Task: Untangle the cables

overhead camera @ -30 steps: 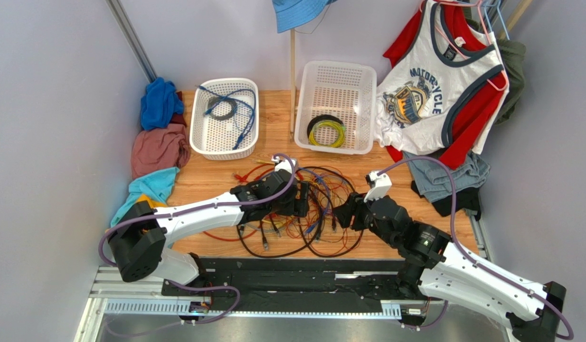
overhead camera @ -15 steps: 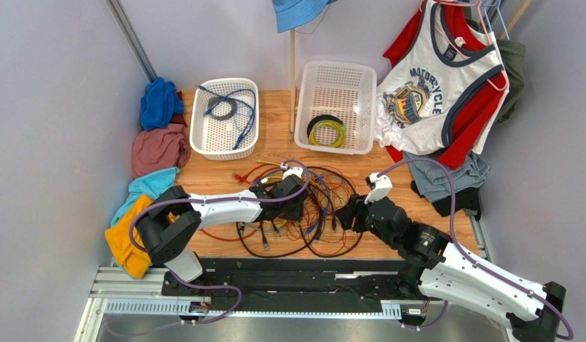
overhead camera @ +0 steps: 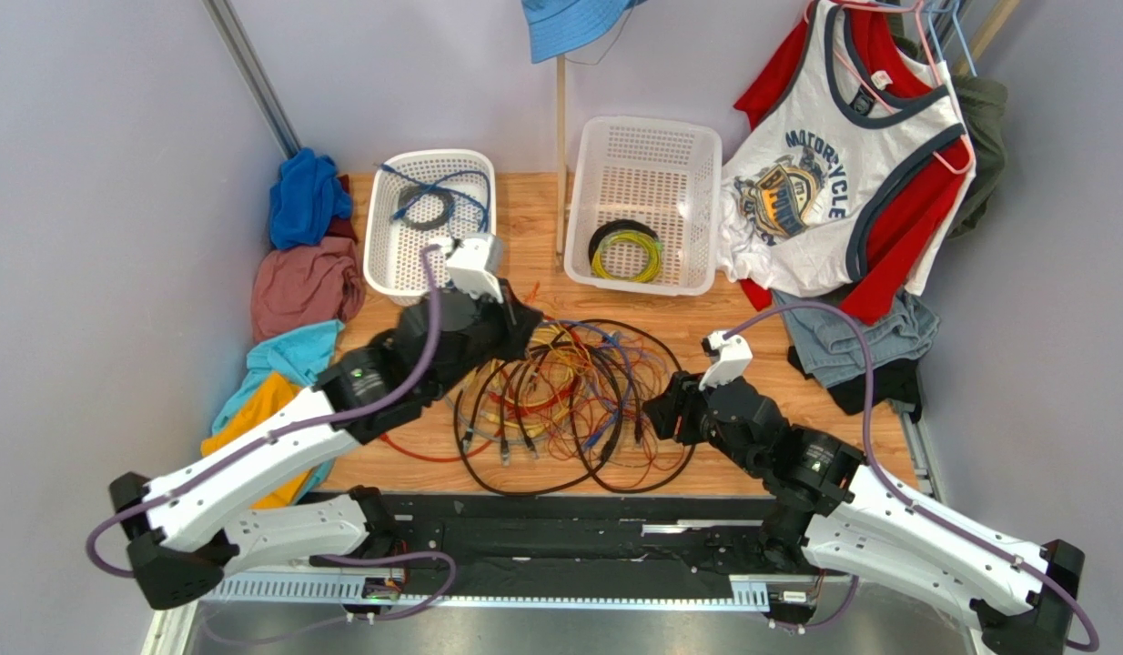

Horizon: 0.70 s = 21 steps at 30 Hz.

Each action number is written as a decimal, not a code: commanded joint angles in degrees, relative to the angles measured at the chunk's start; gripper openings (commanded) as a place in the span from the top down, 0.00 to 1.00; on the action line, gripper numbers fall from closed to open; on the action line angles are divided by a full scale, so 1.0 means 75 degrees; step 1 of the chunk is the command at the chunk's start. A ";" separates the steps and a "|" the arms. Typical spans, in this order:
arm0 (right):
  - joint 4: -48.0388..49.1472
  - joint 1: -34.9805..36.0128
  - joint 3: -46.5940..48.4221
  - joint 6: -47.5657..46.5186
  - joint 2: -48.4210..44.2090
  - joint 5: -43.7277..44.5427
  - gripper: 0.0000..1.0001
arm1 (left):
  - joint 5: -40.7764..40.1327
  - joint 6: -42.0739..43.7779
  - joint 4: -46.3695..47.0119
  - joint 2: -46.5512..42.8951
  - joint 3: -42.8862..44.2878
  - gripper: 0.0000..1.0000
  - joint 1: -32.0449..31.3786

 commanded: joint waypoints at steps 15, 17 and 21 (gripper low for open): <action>0.0533 -0.0012 0.0290 -0.0243 -0.0181 -0.0312 0.48 | 0.0848 0.2538 -0.2748 0.2090 0.8418 1.00 -0.0008; 0.0545 -0.0012 0.0290 -0.0254 -0.0205 -0.0324 0.48 | 0.0906 0.2561 -0.3077 0.2327 0.8846 1.00 -0.0008; 0.0650 -0.0012 0.0197 -0.0254 -0.0392 -0.0324 0.46 | 0.0977 0.2398 -0.2880 0.2189 0.7950 1.00 -0.0008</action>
